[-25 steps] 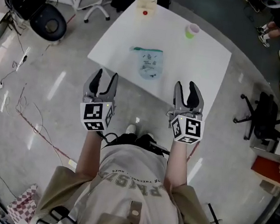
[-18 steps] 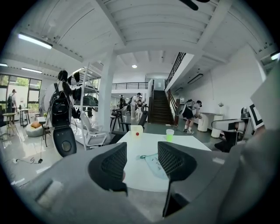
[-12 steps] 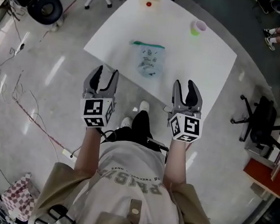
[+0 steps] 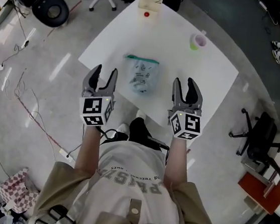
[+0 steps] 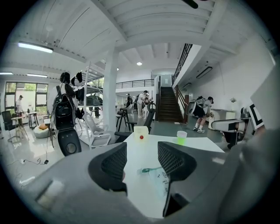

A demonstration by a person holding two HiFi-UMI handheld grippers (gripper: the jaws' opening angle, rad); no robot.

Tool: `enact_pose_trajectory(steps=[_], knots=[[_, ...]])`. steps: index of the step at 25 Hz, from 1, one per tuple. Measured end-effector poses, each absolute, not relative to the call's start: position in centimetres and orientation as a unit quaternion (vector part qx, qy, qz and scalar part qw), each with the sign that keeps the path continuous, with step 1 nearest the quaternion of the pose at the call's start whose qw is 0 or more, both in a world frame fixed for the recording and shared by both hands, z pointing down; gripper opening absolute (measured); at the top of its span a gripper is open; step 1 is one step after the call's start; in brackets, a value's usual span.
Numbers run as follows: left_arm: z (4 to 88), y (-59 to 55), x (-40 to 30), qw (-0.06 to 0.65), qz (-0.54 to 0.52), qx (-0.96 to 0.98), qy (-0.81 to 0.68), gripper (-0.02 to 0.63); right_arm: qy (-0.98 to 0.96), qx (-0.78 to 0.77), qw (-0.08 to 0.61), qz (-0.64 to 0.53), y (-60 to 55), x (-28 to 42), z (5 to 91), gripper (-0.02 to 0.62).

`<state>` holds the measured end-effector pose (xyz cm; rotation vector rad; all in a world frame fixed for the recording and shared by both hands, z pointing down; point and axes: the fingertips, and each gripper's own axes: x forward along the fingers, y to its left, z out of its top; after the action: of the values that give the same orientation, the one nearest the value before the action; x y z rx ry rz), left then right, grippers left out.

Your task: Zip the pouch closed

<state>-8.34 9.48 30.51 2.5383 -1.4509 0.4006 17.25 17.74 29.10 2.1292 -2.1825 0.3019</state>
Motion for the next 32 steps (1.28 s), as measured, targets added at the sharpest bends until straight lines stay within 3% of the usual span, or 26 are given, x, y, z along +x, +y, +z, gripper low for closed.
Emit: enact_pose_trajectory(steps=[16,32], knots=[[36.8,4.4,-4.9,0.128,0.200,0.844,-0.482,0.230,-0.730,0.670,0.049,0.128,9.9,21.9,34.0,0.172],[47.5,0.5,-3.1,0.191,0.304,0.853,-0.378,0.230,-0.767,0.592,0.146,0.198,2.9,18.1,41.0,0.195]])
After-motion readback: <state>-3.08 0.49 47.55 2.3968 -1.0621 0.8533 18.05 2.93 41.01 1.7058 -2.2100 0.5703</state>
